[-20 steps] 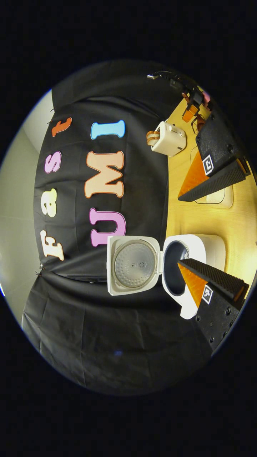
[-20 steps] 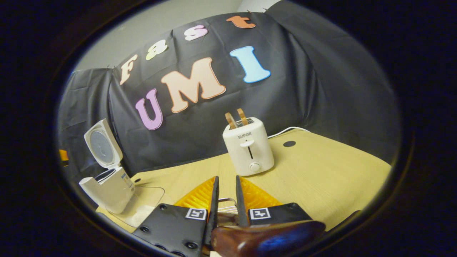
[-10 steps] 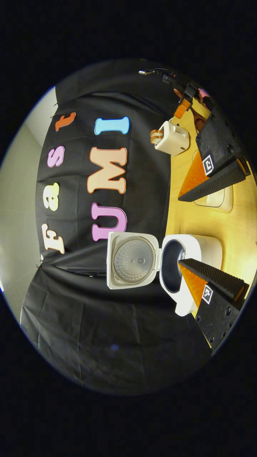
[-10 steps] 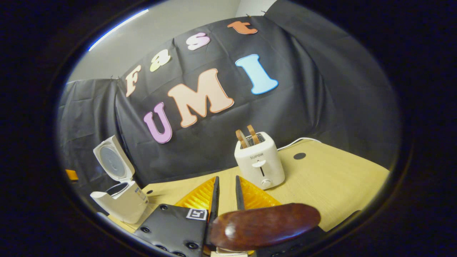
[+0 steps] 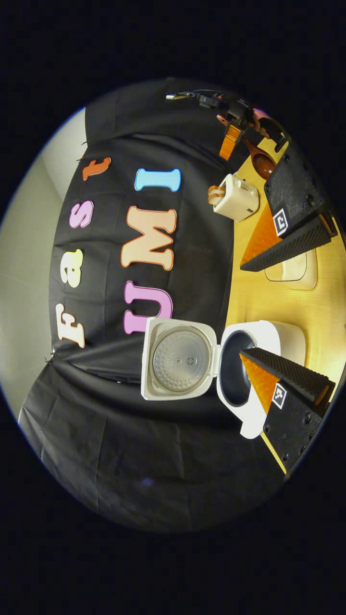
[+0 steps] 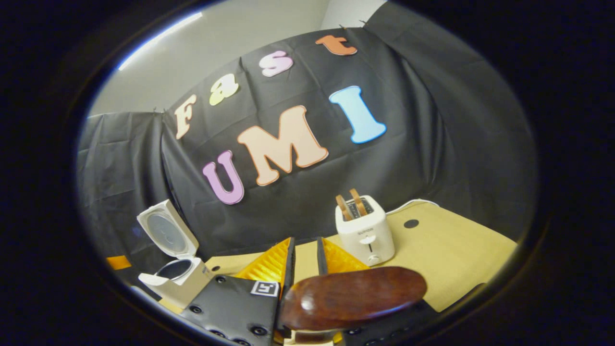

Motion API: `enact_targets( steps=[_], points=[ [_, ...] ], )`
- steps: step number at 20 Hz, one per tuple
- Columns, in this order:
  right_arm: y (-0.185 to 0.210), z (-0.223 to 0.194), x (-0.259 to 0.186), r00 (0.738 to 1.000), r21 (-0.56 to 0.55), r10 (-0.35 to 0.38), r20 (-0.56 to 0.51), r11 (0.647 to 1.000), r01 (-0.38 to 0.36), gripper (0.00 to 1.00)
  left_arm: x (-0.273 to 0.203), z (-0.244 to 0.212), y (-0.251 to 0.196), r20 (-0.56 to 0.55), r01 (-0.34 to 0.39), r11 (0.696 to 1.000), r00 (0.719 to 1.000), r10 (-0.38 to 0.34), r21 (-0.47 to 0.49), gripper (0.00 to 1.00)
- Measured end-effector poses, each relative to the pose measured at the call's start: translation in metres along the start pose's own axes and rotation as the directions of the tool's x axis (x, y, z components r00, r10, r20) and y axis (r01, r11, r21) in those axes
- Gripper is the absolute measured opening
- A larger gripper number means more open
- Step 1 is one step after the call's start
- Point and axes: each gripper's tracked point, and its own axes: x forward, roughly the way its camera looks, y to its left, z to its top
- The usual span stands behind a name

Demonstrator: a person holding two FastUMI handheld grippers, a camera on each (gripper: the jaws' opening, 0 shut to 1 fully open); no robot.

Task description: Close the left gripper, press the button to open the rice cooker; take a wooden spoon from the chopstick holder with the right hand, scoop a spoonful of rice and pour it into the rice cooker, then put the wooden spoon back into the chopstick holder.

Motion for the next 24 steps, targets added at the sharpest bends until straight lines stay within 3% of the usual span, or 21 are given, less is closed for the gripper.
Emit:
enact_targets(
  steps=[4, 8, 13, 19, 24],
  points=[
    [0.055, -0.016, -0.001, 1.0, -0.016, 0.015, 0.004, 1.0, -0.015, 0.29, 0.016, 0.003, 0.009, -0.02, 0.101, 0.995, 0.995, -0.101, 0.013, 0.94],
    [0.094, -0.058, 0.017, 0.999, -0.053, 0.019, -0.04, 0.998, -0.021, 0.29, 0.028, -0.001, 0.014, -0.039, 0.173, 0.985, 0.984, -0.174, -0.008, 0.94],
    [0.105, -0.114, 0.032, 0.996, -0.244, -0.03, -0.086, 0.97, 0.008, 0.29, 0.039, -0.01, 0.018, -0.057, 0.235, 0.972, 0.97, -0.236, -0.017, 0.95],
    [0.109, -0.159, 0.039, 0.992, -0.454, -0.061, -0.107, 0.891, 0.006, 0.29, 0.052, -0.018, 0.016, -0.057, 0.283, 0.959, 0.957, -0.284, -0.024, 0.95],
    [0.124, -0.177, 0.042, 0.989, -0.412, -0.054, -0.14, 0.911, -0.009, 0.29, 0.056, -0.02, 0.032, -0.062, 0.257, 0.966, 0.964, -0.258, -0.029, 0.94]
  ],
)
